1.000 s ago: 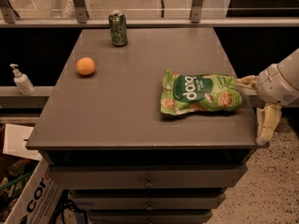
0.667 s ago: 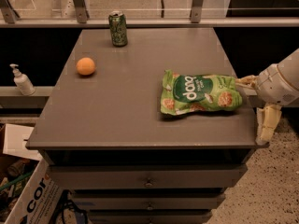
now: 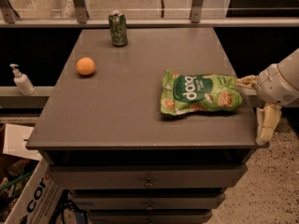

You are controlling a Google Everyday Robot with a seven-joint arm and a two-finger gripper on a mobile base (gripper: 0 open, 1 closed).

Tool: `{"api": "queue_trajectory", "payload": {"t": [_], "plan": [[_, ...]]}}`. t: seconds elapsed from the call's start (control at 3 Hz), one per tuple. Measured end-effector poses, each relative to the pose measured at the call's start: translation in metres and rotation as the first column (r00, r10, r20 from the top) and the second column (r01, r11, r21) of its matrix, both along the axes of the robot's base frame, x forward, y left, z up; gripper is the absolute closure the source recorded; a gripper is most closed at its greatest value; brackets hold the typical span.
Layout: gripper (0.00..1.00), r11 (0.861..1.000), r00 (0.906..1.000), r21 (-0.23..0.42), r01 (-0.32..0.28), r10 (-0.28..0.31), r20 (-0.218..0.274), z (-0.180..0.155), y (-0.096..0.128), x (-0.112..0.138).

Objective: Pick green rice chip bag

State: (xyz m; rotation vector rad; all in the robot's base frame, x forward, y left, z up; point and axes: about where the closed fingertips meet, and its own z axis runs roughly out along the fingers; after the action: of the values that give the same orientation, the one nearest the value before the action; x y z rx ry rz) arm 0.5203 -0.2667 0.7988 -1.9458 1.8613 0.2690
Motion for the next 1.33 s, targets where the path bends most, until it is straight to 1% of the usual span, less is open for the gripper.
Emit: {"api": "queue_trajectory", "payload": {"t": [1.33], "plan": [[0.00,1.000,1.0000,0.000,0.000,0.000,0.000,0.0001,-0.0001,0.0000]]}}
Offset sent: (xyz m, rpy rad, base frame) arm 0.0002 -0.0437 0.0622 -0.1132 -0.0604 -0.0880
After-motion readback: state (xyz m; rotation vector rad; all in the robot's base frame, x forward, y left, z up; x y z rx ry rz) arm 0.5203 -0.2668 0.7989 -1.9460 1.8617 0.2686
